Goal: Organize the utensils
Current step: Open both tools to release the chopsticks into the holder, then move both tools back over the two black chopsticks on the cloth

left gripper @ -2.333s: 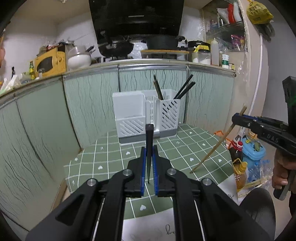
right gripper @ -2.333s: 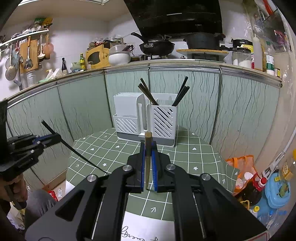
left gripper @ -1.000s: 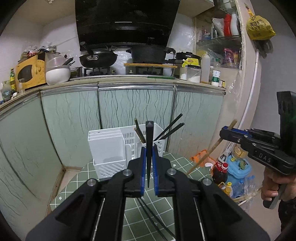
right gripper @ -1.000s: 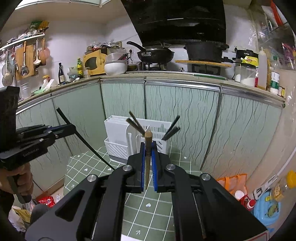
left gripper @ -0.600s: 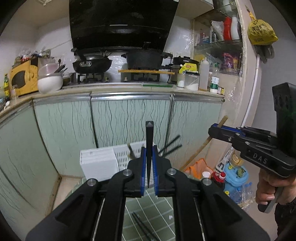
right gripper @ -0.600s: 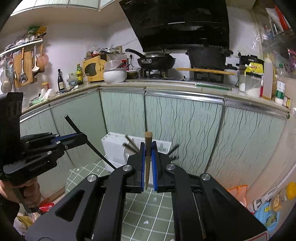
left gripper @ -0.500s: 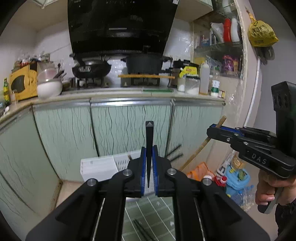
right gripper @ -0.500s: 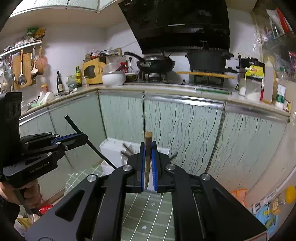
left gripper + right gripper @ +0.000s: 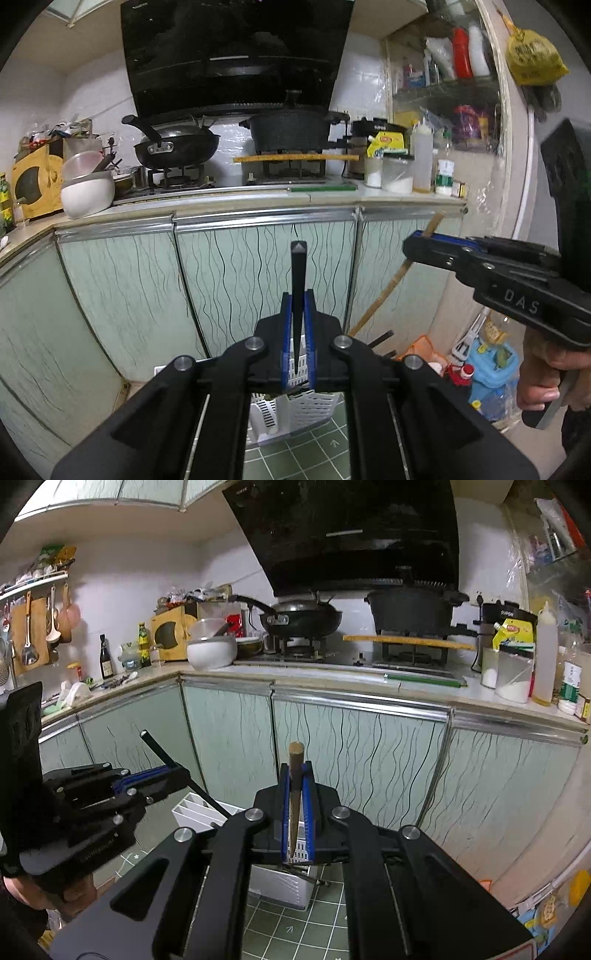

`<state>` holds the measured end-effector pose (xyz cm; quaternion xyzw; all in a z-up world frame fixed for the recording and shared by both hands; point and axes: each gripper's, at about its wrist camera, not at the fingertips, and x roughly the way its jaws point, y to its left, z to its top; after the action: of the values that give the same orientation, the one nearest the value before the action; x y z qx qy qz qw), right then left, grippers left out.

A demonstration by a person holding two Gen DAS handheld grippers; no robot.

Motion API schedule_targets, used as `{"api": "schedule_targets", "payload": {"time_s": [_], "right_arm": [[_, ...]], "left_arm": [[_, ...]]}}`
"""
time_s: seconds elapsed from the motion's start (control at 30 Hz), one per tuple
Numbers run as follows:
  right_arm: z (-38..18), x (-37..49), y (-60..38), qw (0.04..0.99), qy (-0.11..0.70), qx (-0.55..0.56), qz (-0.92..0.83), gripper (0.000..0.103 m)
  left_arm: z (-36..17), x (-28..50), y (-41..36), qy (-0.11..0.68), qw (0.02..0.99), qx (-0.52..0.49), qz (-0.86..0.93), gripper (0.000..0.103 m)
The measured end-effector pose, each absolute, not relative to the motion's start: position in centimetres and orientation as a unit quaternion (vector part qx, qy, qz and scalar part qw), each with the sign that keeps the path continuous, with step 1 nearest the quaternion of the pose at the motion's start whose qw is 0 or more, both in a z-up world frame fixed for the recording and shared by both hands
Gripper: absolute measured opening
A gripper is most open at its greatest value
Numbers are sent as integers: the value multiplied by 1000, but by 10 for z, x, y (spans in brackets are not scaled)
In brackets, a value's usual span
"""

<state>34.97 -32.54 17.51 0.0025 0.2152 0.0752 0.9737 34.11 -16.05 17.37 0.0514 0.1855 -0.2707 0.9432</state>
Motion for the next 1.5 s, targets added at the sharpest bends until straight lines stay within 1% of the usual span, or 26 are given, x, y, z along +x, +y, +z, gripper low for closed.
{"api": "schedule_targets", "payload": {"time_s": [0.2, 0.33, 0.37, 0.4, 0.43, 0.47, 0.53, 0.57, 0.63, 0.67, 0.87, 1.5], "right_arm": [[142, 374, -333, 970, 235, 6, 68, 6], [124, 380, -339, 970, 233, 9, 65, 7], [122, 379, -341, 971, 230, 11, 62, 20], [121, 378, -341, 973, 225, 9, 53, 34], [121, 376, -343, 975, 218, 7, 46, 63], [121, 373, -344, 976, 213, 7, 44, 73], [123, 370, -346, 976, 214, 7, 44, 74], [124, 368, -348, 976, 212, 7, 41, 82], [126, 361, -349, 978, 204, 1, 34, 91], [127, 358, -349, 978, 204, -3, 33, 94], [124, 333, -348, 977, 210, -11, 40, 95], [89, 236, -322, 969, 240, -26, 49, 95]], "left_arm": [[145, 367, -163, 208, 941, 54, -261, 6], [127, 379, -161, 218, 937, 48, -269, 7], [123, 379, -161, 220, 937, 51, -268, 20], [121, 379, -161, 220, 938, 56, -262, 38], [120, 377, -160, 212, 942, 57, -252, 81], [121, 374, -157, 201, 947, 54, -245, 97], [122, 368, -152, 190, 950, 48, -244, 97], [122, 368, -150, 192, 950, 48, -242, 97], [123, 366, -146, 194, 952, 48, -233, 97], [123, 363, -143, 196, 952, 46, -231, 97], [122, 342, -127, 203, 952, 34, -225, 98], [103, 241, -94, 222, 948, 32, -225, 98]]}}
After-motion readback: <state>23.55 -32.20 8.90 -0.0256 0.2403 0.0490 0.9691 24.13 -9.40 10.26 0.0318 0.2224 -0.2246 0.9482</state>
